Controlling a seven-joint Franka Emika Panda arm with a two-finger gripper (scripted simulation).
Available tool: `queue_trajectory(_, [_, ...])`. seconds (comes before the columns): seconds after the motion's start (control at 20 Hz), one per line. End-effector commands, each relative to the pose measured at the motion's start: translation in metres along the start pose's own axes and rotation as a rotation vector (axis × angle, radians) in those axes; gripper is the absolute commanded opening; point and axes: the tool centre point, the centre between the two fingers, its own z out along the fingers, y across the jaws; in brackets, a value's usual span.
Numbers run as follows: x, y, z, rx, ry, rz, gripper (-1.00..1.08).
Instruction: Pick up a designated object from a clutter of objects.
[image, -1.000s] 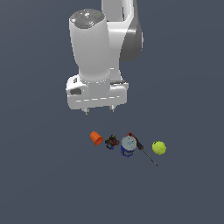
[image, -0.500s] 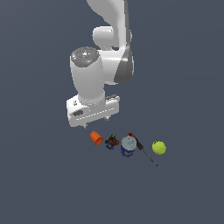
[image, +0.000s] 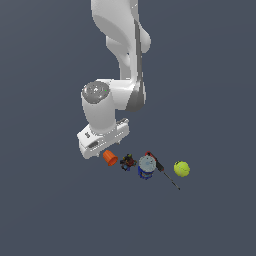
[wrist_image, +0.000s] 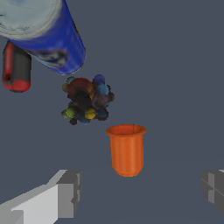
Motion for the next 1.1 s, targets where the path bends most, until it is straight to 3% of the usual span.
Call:
queue_trajectory(0.0, [-0.002, 0.001, 0.013, 0.002, 0.001, -0.051, 1.0])
queue_trajectory(0.45, [-0.007, 0.002, 0.04, 0.009, 0.004, -0.151, 1.0])
queue_trajectory(1.05, [-0.008, 0.001, 0.059, 0.01, 0.004, -0.159, 1.0])
